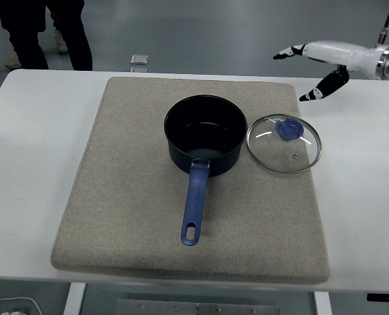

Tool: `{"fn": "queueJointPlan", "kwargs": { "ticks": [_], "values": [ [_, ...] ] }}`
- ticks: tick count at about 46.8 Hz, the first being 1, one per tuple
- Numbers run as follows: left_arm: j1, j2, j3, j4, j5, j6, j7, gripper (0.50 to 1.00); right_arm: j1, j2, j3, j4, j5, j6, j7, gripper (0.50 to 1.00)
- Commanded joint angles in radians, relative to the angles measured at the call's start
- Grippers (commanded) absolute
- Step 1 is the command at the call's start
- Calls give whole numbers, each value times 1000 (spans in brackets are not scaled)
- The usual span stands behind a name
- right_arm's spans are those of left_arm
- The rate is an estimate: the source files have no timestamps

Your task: Lift the pot lid and place it to the right of the pot.

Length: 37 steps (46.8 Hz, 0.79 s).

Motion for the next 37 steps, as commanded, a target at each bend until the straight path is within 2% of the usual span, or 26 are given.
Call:
{"fn": "queueJointPlan", "kwargs": {
  "ticks": [1,11,23,31,37],
  "values": [
    [0,0,0,0,0,0,1,1000,3,-1,43,-8,67,-16,0,919],
    [0,0,0,0,0,0,1,1000,9,7,142,-45,348,-93,0,919],
    [0,0,0,0,0,0,1,1000,11,8,142,-63,779,-101,-6,919],
    [0,0,0,0,0,0,1,1000,4,15,142,-69,1010,-102,-109,919],
    [0,0,0,0,0,0,-1,1000,-15,19,142,-69,1102,-104,-126,919]
  ]
}}
